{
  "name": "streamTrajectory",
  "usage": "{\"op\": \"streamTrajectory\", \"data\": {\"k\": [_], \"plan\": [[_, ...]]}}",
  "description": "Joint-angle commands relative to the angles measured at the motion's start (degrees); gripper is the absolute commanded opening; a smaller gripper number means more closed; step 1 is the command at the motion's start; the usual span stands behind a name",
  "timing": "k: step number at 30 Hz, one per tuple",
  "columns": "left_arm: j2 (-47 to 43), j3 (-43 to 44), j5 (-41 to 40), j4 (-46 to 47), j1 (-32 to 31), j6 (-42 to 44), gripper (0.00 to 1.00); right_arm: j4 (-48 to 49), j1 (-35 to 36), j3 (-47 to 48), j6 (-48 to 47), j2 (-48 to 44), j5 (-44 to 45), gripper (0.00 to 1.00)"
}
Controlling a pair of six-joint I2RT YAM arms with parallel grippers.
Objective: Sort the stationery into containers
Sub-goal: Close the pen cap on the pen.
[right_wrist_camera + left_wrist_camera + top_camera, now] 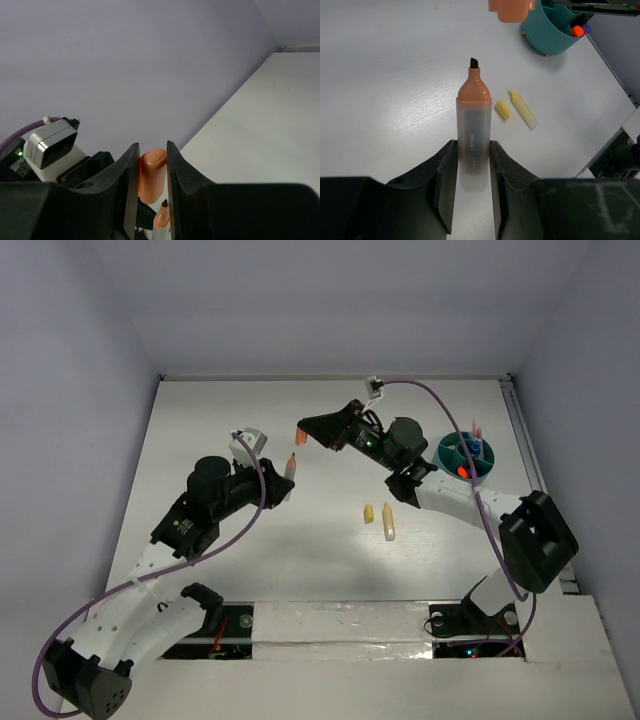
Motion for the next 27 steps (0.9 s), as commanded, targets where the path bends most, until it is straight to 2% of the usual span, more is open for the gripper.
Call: {"op": "streamTrajectory", "data": {"k": [1,13,27], "plan": [[-0.4,-0.2,2.1,3.8,1.3,0.0,0.0,6.9,0.3,0.4,0.9,1.1,-4.1,0.0],[-1.1,-0.6,5.7,5.0,2.4,0.0,0.0,8.1,0.8,2.9,1.4,4.9,-7.8,0.0],[-1.6,-0.7,4.4,4.6,2.9,-0.3,0.0,9.3,1.9,2.2,1.6,5.6,-7.7,0.0]]}}
